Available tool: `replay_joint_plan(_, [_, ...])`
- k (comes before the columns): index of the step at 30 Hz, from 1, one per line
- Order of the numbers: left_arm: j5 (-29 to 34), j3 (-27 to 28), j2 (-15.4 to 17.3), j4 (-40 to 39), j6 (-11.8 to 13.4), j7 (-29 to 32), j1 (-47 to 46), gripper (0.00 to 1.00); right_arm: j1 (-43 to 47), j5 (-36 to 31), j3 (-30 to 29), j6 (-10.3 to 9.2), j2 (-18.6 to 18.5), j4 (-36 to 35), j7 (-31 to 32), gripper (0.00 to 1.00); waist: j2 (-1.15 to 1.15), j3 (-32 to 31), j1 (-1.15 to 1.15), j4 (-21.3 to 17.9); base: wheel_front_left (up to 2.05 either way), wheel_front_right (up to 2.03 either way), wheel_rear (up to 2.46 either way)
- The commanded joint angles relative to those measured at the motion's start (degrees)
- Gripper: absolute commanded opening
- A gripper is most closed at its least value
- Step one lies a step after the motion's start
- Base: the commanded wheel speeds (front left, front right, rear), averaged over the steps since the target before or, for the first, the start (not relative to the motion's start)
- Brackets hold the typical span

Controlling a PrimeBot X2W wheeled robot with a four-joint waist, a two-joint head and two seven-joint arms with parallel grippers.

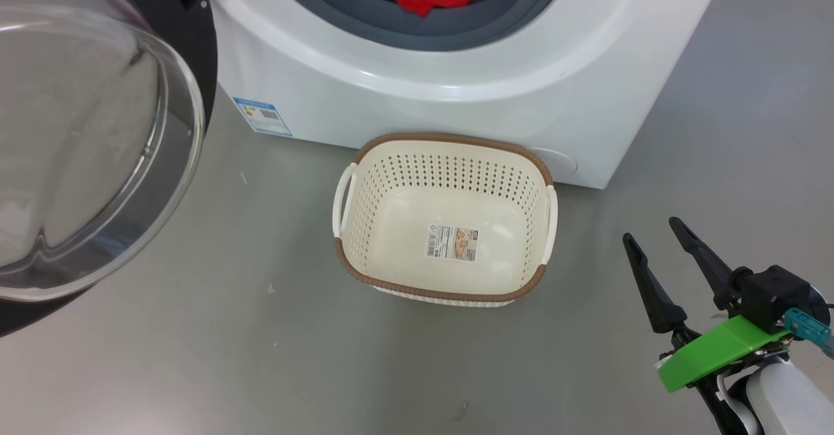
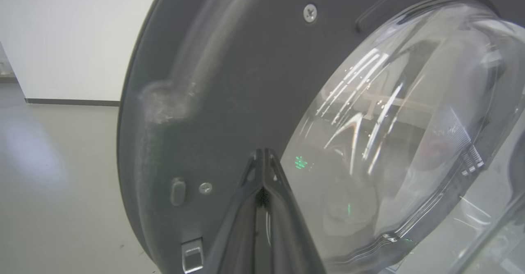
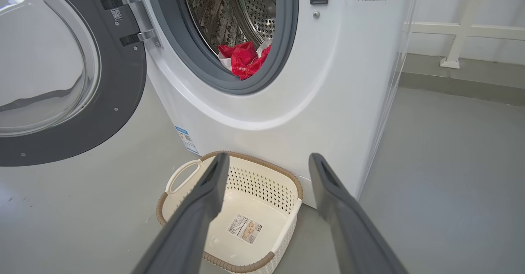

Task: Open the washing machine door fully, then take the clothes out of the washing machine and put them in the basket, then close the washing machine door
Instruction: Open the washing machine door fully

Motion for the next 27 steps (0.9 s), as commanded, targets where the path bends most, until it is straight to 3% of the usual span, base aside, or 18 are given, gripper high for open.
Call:
replay_joint_plan(1, [-0.5, 0.1, 2.0, -2.6, -0.3, -0.2, 2.6, 0.0, 0.7, -0.1, 1.2, 0.36, 0.0, -1.0, -0.5, 1.0, 0.0, -1.4, 0.0, 0.1, 0.0, 0.0, 0.0])
replay_joint_plan(2, [-0.6, -0.3, 1.8, -3.4, -0.3, -0.2, 3.4, 0.07, 0.9, 0.0, 1.3, 0.36, 0.1, -0.9, -0.5, 1.0, 0.0, -1.8, 0.0, 0.0, 0.0, 0.0, 0.0])
replay_joint_plan(3, [-0.6, -0.3, 1.8, -3.4, -0.3, -0.2, 3.4, 0.07, 0.9, 0.0, 1.3, 0.36, 0.1, -0.9, -0.5, 1.0, 0.0, -1.8, 0.0, 0.0, 0.0, 0.0, 0.0])
replay_joint_plan(7, [-1.3, -2.0, -0.3, -6.8, -0.3, -0.2, 6.9, 0.25, 1.3, 0.1, 1.6, 0.36, 0.6, -0.8, -0.5, 1.0, 0.0, -3.2, 0.0, 0.0, 0.0, 0.0, 0.0])
replay_joint_plan(10, [-1.9, -3.3, -2.1, -9.6, -0.3, -0.2, 9.2, 0.44, 1.5, 0.2, 1.6, 0.36, 0.8, -0.7, -0.5, 1.0, 0.0, -4.0, 0.0, -0.1, 0.0, 0.0, 0.0])
replay_joint_plan(11, [-2.1, -4.1, -2.6, -10.6, -0.3, -0.2, 10.1, 0.6, 1.6, 0.3, 1.5, 0.36, 0.9, -0.7, -0.5, 1.0, 0.0, -4.3, 0.0, -0.1, 0.0, 0.0, 0.0])
replay_joint_plan(12, [-2.3, -4.6, -3.1, -11.7, -0.3, -0.2, 10.9, 0.87, 1.7, 0.3, 1.5, 0.36, 1.0, -0.7, -0.5, 1.0, 0.0, -4.5, 0.0, -0.1, 0.0, 0.0, 0.0])
replay_joint_plan(13, [-2.5, -5.4, -3.7, -12.6, -0.3, -0.2, 11.9, 1.0, 1.9, 0.3, 1.4, 0.36, 1.1, -0.7, -0.5, 1.0, 0.0, -4.8, 0.0, -0.2, 0.0, 0.0, 0.0])
replay_joint_plan(19, [-2.7, -8.0, -6.1, -17.7, -0.3, -0.2, 16.6, 1.0, 3.0, 0.4, 0.5, 0.36, 1.5, -0.8, -0.5, 1.0, 0.0, -6.1, 0.0, -1.0, 0.0, 0.0, 0.0])
replay_joint_plan(27, [-4.7, -14.1, -6.7, -20.8, -0.3, -0.2, 20.2, 1.0, 3.6, 0.4, -0.2, 0.36, 2.1, -1.1, -0.5, 1.0, 0.0, -6.9, 0.0, -3.2, 0.0, 0.0, 0.0])
